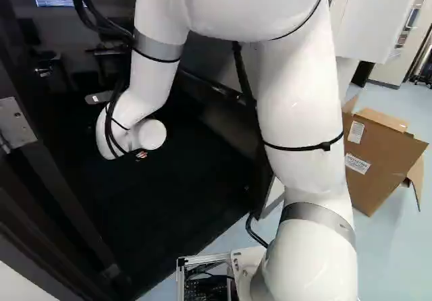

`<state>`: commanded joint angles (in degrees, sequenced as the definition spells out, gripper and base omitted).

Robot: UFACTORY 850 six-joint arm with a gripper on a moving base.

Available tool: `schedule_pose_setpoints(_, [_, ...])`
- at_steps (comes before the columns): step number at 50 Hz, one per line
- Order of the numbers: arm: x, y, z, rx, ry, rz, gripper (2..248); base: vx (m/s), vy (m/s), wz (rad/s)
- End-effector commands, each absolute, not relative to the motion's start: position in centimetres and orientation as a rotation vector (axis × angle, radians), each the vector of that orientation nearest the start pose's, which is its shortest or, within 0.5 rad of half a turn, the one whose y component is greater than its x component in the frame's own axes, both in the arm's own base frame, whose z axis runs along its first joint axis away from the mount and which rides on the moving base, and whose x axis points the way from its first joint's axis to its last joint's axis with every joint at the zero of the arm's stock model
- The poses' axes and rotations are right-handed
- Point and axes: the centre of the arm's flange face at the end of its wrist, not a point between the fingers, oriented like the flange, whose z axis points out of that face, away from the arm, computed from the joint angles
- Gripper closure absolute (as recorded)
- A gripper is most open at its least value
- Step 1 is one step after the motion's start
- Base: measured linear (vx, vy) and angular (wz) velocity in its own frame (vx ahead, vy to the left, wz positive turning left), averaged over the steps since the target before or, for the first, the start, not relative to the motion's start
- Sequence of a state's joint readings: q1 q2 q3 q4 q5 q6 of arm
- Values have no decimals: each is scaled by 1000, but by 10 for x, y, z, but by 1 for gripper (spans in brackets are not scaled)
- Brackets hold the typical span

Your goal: Open the door and move inside

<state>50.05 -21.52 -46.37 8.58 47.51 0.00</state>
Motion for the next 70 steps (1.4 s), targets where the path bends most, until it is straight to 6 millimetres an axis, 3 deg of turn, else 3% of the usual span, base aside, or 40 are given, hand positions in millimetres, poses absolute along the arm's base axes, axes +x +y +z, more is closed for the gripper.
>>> schedule_pose_setpoints(70, [312,283,383,-2204,-661,-1500,3,0,0,0])
